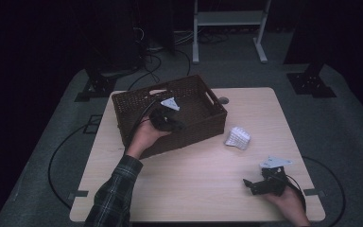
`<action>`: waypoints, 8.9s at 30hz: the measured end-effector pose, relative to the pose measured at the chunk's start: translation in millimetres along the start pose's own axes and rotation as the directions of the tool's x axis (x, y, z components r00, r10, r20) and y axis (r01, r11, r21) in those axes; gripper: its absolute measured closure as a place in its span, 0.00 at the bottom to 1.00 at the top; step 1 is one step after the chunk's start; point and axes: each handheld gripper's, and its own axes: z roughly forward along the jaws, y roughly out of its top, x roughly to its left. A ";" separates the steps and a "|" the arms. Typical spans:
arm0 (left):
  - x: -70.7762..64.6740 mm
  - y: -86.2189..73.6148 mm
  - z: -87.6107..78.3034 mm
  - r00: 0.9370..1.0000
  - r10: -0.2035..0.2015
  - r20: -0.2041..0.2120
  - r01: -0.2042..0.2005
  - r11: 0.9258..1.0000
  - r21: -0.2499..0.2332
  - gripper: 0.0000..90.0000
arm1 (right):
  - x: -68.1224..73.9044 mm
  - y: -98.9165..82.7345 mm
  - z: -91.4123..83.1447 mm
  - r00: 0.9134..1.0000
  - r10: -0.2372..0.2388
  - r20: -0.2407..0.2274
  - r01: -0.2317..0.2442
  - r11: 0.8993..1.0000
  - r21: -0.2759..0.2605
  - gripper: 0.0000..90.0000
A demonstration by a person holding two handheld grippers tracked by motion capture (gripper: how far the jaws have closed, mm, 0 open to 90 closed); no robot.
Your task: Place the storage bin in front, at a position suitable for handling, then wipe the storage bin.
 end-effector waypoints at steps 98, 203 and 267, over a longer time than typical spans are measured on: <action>-88.4 -159.3 -142.6 0.940 -0.229 -0.254 0.182 0.963 -0.197 0.00 | 0.0 0.0 0.0 1.000 0.000 0.000 0.000 1.000 0.000 0.00; -66.2 -256.8 -68.3 0.947 -0.207 -0.247 0.181 0.976 -0.124 0.21 | -60.7 94.7 16.3 0.998 0.025 -0.054 -0.033 0.987 -0.155 0.17; -67.6 -256.4 -68.3 0.943 -0.212 -0.257 0.186 0.975 -0.122 0.22 | -66.8 90.7 57.0 0.995 0.071 -0.075 -0.079 0.992 -0.100 0.67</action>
